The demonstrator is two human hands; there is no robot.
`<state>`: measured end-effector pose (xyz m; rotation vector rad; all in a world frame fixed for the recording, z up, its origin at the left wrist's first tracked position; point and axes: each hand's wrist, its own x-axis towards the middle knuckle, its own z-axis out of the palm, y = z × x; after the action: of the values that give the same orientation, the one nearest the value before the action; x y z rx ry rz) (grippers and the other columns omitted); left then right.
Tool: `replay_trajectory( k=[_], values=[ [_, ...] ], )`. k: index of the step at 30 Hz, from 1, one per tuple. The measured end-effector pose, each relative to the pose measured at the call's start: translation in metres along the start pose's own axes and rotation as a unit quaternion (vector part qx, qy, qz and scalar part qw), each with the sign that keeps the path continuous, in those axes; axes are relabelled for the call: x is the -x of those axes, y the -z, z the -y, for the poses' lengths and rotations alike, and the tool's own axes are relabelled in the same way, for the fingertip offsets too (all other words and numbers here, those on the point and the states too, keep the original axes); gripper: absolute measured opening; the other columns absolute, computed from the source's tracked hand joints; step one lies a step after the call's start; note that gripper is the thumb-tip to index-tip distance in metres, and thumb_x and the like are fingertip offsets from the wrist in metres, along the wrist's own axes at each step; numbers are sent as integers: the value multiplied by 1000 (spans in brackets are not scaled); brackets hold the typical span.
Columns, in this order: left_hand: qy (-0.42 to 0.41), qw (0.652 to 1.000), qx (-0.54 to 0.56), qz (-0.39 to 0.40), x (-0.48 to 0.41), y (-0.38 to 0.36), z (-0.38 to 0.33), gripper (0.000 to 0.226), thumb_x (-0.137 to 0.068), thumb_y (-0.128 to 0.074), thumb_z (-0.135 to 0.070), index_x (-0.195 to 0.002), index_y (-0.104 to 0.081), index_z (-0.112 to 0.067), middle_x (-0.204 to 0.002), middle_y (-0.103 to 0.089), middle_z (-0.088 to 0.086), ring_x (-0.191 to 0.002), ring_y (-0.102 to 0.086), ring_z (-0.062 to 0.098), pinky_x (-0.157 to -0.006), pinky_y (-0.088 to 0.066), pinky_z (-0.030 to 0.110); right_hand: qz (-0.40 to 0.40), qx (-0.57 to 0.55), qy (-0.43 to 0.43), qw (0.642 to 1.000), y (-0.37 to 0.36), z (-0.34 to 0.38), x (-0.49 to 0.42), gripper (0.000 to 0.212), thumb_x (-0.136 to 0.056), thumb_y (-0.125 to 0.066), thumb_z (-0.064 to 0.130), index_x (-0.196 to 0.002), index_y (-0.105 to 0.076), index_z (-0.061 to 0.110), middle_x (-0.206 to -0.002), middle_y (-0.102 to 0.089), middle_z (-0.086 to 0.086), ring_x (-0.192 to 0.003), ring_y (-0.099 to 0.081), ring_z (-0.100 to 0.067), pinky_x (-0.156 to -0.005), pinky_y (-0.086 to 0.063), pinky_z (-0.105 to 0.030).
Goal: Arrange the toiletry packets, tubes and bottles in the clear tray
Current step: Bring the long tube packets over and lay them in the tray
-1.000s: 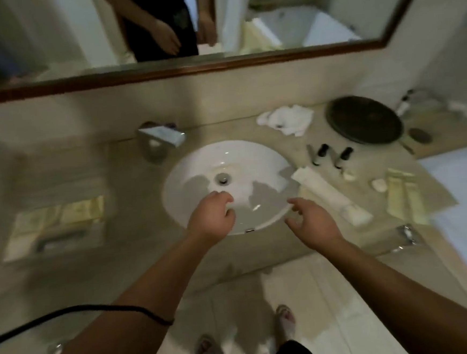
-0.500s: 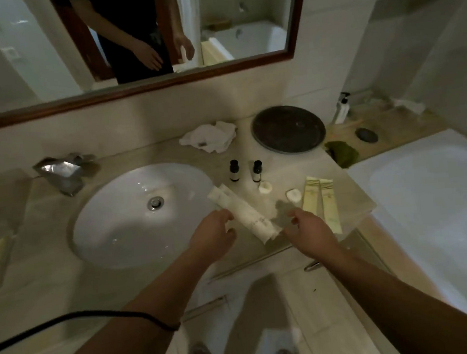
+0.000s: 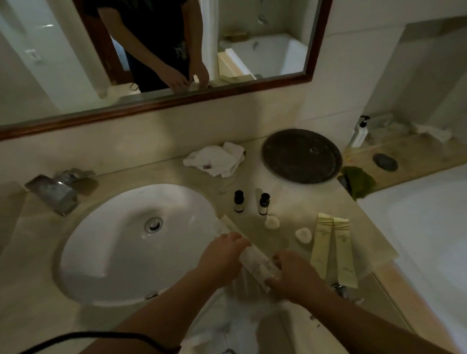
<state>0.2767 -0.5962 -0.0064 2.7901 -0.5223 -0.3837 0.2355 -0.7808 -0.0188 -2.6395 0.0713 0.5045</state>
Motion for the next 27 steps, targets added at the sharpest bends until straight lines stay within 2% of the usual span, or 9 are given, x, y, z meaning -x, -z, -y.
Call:
replay_trajectory(
  k=[4,7,9,11,14,17,21,25,27],
  values=[
    [-64,994,-88,31,-25,-12,10,44,-87,-55,-28,-130,-48,-28,-139,-46,5,-130,-38,29,-106,-37,44,8,12,0,1000,-9,1,-12,46,-69,-68,50,-104,-56,23,-108,-60,-2,-96,-57,-20,-73,-44,-30],
    [-88,984,-144,53,-36,-17,17,41,-87,-53,-27,-128,-51,-23,-129,-50,8,-124,-40,32,-107,-32,45,11,-18,-18,1000,-13,1,-17,48,-67,-66,64,-95,-59,26,-96,-63,2,-85,-60,-18,-68,-48,-30],
    [-90,983,-152,43,-39,-18,19,39,-86,-52,-26,-125,-53,-22,-121,-52,9,-118,-43,33,-105,-32,43,21,-38,-30,999,-12,0,-20,44,-69,-65,66,-87,-58,27,-87,-61,4,-76,-57,-15,-61,-45,-29],
    [-93,984,-147,22,-42,-19,23,33,-84,-52,-25,-116,-58,-20,-112,-53,10,-110,-46,32,-101,-36,42,26,-29,-15,999,-11,-3,-25,38,-74,-63,61,-85,-52,26,-87,-57,3,-77,-53,-17,-62,-42,-30],
    [-90,987,-134,3,-50,-21,29,22,-76,-55,-22,-97,-59,-17,-101,-57,9,-99,-52,33,-91,-44,43,28,-26,13,999,-3,-6,-38,20,-81,-57,40,-89,-45,26,-95,-58,-2,-84,-55,-21,-72,-47,-34],
    [-59,990,-123,19,-51,-16,24,24,-80,-54,-21,-104,-54,-14,-109,-59,10,-103,-53,33,-93,-39,42,12,-22,30,999,6,-10,-47,20,-82,-58,32,-99,-53,22,-99,-60,-3,-88,-56,-21,-73,-43,-31],
    [-28,992,-121,32,-48,-15,12,26,-84,-53,-20,-110,-52,-17,-114,-57,9,-107,-52,31,-93,-38,40,3,-18,37,999,15,-14,-49,28,-82,-58,33,-107,-58,22,-106,-63,-2,-94,-60,-21,-69,-41,-28],
    [-18,991,-128,21,-51,-24,2,26,-84,-53,-21,-109,-54,-22,-112,-56,5,-106,-51,28,-93,-38,38,-13,0,47,999,26,-29,-44,31,-81,-57,42,-105,-60,23,-104,-61,0,-93,-60,-19,-65,-39,-28],
    [-20,991,-128,22,-55,-27,-7,25,-84,-54,-21,-109,-55,-22,-113,-57,4,-107,-50,26,-95,-37,37,-7,-15,33,999,33,-40,-40,21,-81,-57,41,-95,-58,26,-95,-59,0,-87,-58,-19,-63,-39,-29]
  ],
)
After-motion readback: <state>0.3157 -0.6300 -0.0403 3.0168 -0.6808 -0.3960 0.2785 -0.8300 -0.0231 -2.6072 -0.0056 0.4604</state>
